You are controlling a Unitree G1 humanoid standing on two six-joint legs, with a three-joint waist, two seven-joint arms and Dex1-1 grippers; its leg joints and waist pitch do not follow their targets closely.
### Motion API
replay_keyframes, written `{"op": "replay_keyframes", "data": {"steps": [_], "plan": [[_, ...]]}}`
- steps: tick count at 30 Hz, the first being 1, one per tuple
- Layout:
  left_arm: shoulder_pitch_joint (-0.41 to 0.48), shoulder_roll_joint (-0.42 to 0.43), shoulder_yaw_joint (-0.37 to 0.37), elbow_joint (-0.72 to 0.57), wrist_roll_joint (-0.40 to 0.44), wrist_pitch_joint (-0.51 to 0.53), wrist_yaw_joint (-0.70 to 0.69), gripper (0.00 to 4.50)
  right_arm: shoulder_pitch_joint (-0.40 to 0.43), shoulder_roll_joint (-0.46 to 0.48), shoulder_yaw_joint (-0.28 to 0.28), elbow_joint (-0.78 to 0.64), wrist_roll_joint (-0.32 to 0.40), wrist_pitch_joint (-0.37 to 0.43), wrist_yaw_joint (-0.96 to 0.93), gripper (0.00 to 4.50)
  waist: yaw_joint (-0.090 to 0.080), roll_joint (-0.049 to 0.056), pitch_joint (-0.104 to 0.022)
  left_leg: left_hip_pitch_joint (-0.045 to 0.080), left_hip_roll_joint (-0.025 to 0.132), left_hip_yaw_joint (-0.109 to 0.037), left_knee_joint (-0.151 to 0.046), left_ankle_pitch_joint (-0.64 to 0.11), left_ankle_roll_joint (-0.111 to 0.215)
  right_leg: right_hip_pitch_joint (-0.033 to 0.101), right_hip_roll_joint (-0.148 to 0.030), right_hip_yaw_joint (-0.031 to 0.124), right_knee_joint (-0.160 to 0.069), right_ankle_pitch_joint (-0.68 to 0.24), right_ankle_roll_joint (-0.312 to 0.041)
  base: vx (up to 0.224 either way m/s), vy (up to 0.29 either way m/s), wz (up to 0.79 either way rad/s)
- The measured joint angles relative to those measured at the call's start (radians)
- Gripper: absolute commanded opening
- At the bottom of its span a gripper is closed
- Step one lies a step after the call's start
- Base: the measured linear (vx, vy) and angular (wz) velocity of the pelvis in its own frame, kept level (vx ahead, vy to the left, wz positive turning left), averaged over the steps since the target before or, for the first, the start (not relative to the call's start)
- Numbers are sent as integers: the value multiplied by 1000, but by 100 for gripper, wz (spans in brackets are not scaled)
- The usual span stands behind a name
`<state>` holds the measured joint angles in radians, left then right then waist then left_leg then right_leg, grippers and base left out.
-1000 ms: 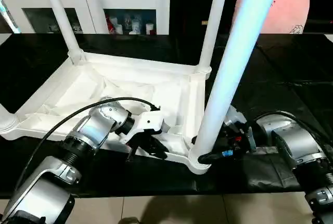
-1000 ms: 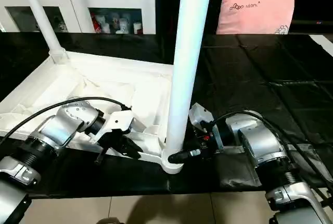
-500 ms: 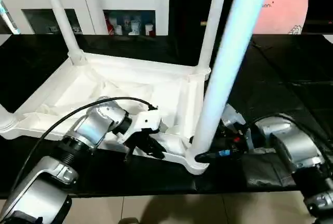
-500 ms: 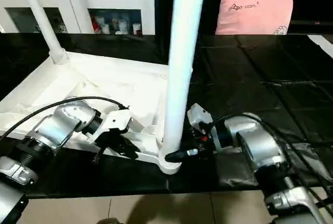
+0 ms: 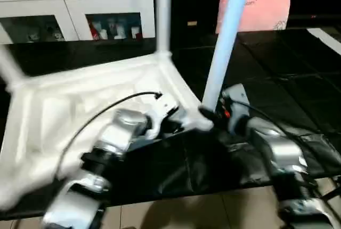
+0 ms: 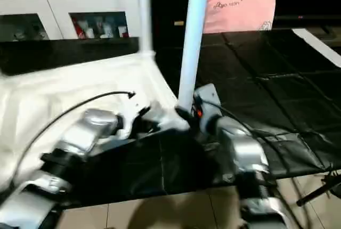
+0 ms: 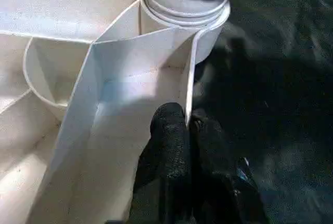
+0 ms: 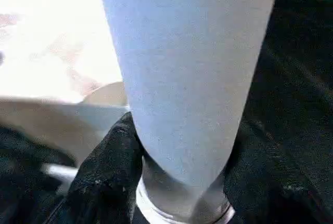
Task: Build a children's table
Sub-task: Rotate leg to tighten
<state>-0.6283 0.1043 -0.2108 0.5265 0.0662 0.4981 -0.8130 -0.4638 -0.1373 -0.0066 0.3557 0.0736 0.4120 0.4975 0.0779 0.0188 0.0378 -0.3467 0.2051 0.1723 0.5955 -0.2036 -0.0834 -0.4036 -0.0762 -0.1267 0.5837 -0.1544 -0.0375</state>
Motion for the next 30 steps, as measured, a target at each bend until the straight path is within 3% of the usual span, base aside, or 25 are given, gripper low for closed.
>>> {"op": "replay_keyframes", "data": {"steps": [5,6,11,19,23,30], "plan": [[-1,-33,17,1,3,17,72,0,-42,47,-9,40,-37,8,-104,201,0,0,0,0,0,0,-1,0,0,0,0,0,-1,0,0,0,0,0],[-1,-33,16,1,4,17,71,0,-42,47,-9,39,-37,8,-104,255,0,0,0,0,0,0,-1,0,0,0,0,0,-1,0,0,0,0,0],[-1,-15,0,-9,6,15,38,0,-17,39,-8,7,-31,12,-58,305,1,0,0,-1,0,0,-3,0,0,0,0,0,-2,0,0,0,0,0],[0,72,-48,-25,2,-31,-110,0,33,-54,15,-37,38,-9,167,381,6,0,0,-1,0,0,-5,3,6,-1,0,0,-4,0,0,0,0,0],[0,142,-85,-26,-4,-104,-235,0,48,-146,55,-40,69,-34,347,415,14,-1,1,-2,0,0,-4,3,6,-1,0,0,-4,0,0,0,0,0],[-2,225,-132,-8,-18,-249,-446,0,39,-264,95,-37,101,-111,606,448,48,-3,2,-2,0,-1,-3,3,6,-1,0,0,-4,0,0,0,0,0]]}}
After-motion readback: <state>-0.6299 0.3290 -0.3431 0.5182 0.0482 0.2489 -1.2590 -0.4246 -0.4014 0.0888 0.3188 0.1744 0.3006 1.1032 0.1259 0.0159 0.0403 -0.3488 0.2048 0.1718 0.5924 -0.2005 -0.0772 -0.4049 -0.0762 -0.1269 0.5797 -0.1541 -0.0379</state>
